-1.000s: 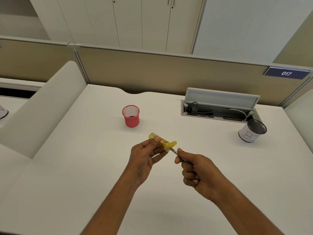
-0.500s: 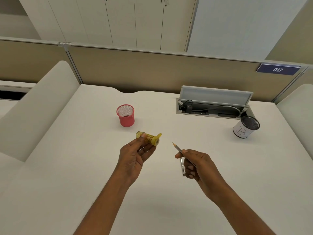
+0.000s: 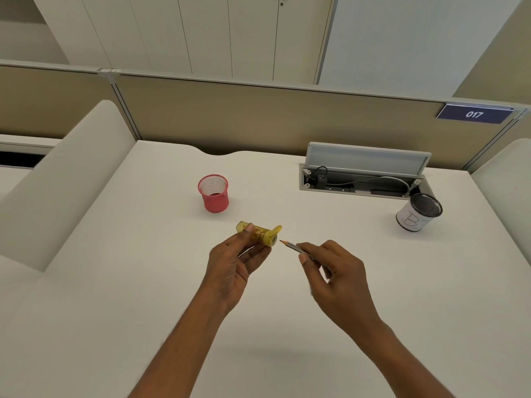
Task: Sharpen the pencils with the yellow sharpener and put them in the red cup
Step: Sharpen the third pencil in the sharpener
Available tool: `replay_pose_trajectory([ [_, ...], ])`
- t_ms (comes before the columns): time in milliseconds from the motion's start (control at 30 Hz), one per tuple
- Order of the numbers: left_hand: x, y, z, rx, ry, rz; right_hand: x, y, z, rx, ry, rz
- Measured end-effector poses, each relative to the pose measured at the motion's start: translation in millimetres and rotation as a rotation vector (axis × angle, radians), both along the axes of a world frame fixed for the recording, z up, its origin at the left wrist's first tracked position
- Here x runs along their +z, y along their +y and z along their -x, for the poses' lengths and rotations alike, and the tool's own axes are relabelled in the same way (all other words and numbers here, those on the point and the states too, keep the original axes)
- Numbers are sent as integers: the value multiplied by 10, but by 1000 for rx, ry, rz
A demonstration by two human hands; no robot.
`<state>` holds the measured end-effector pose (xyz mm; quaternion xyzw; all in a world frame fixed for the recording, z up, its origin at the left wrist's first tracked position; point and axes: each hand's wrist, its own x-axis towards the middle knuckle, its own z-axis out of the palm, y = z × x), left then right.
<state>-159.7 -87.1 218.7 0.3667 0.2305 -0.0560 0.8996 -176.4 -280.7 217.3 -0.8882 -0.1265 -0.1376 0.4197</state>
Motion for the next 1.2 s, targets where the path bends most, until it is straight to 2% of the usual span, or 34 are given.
replay_pose_trajectory([
  [433,30,-84,37,-9,14,-51,-6,112,-101,53,-342,530],
  [733,62,-74,57,11,9,-27,-95,152,-69,97,-393,442],
  [967,67,-63,78,14,-3,-39,-198,84,-82,114,-526,606],
  [1200,40,-77,85,20,-6,-20,-297,65,-143,82,-573,604],
])
